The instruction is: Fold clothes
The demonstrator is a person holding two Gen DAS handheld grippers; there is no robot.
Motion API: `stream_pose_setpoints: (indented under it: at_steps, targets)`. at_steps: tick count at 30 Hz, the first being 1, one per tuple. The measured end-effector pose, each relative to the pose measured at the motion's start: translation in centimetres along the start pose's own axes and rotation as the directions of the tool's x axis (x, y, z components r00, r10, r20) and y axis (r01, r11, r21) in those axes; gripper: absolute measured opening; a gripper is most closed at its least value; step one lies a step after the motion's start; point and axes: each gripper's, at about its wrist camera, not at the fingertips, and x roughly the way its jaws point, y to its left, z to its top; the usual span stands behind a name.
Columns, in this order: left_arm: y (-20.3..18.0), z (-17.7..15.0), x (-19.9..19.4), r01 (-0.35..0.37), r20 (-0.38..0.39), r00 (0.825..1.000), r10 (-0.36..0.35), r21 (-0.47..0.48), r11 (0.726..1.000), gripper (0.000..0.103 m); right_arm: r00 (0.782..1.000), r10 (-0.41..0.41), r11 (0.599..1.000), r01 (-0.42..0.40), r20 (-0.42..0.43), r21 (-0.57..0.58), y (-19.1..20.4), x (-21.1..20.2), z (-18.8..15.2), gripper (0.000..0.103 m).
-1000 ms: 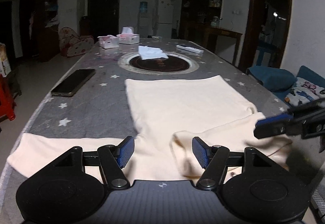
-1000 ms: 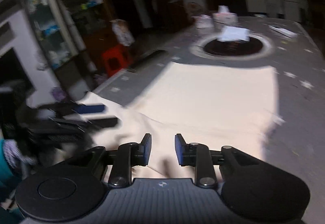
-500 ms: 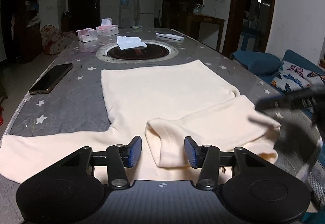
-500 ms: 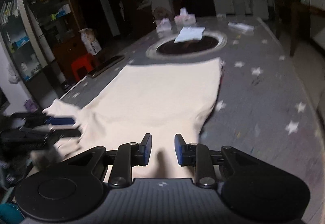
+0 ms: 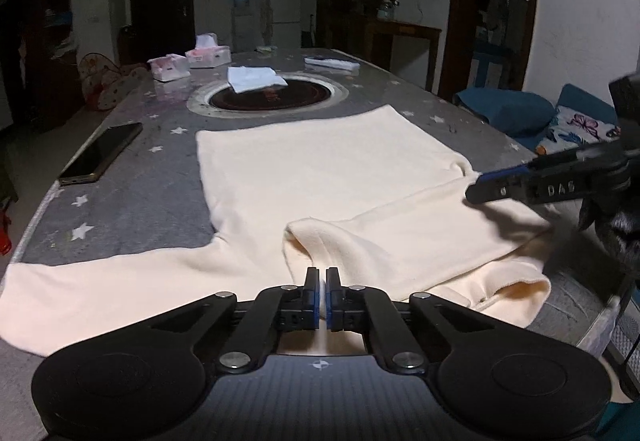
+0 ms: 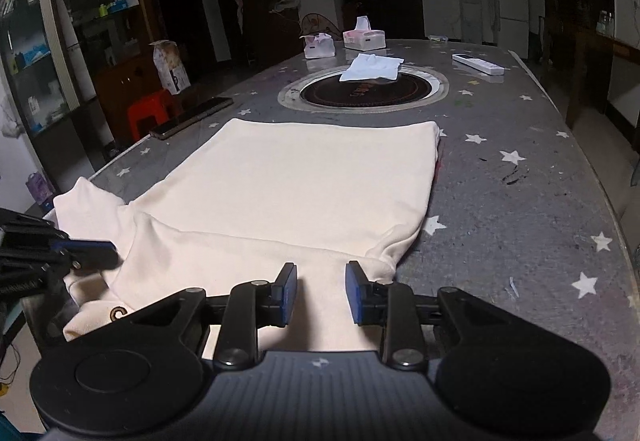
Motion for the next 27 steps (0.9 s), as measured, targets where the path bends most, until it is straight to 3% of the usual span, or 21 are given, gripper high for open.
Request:
stream_pose_setpoints:
  at_steps: [6, 9, 11, 16, 19, 22, 27]
  targets:
    - [0.6, 0.2, -0.8, -0.038, -0.015, 0.999, 0.038, -0.036, 0.999, 0.003, 1.0, -0.006, 0.999, 0.006, 0.006, -0.046, 0.8, -0.2, -0.2, 0.036]
    - [0.2, 1.4, -0.8, -0.013, 0.006, 1.0, 0.013, -0.038, 0.999, 0.008, 1.0, -0.009, 0.998, 0.01, 0.01, -0.069, 1.1, -0.2, -0.2, 0.039]
    - [-0.5, 2.3, -0.1, 0.014, 0.023, 1.0, -0.013, -0.03, 0.999, 0.017, 1.0, -0.014, 0.996, 0.015, 0.013, -0.084, 1.4, -0.2, -0.3, 0.039]
    - [-2.0, 3.5, 3.3, 0.072, 0.019, 0.997, -0.072, 0.002, 0.997, 0.019, 1.0, -0.024, 0.996, 0.025, 0.014, -0.083, 1.4, 0.0, -0.4, 0.041]
    - [-1.4, 2.8, 4.9, 0.041, -0.029, 0.999, -0.041, -0.022, 0.999, 0.018, 1.0, -0.025, 0.997, 0.026, 0.013, -0.074, 1.2, 0.3, -0.5, 0.041]
    - [-0.6, 2.3, 4.3, 0.025, -0.019, 0.999, -0.026, -0.042, 0.999, 0.019, 1.0, -0.027, 0.996, 0.028, 0.015, -0.083, 1.2, 0.3, -0.6, 0.041]
    - [-0.1, 1.8, 3.0, -0.003, -0.002, 1.0, 0.003, -0.036, 0.999, 0.034, 0.999, -0.027, 0.993, 0.03, 0.035, -0.112, 1.9, 0.1, -0.5, 0.045]
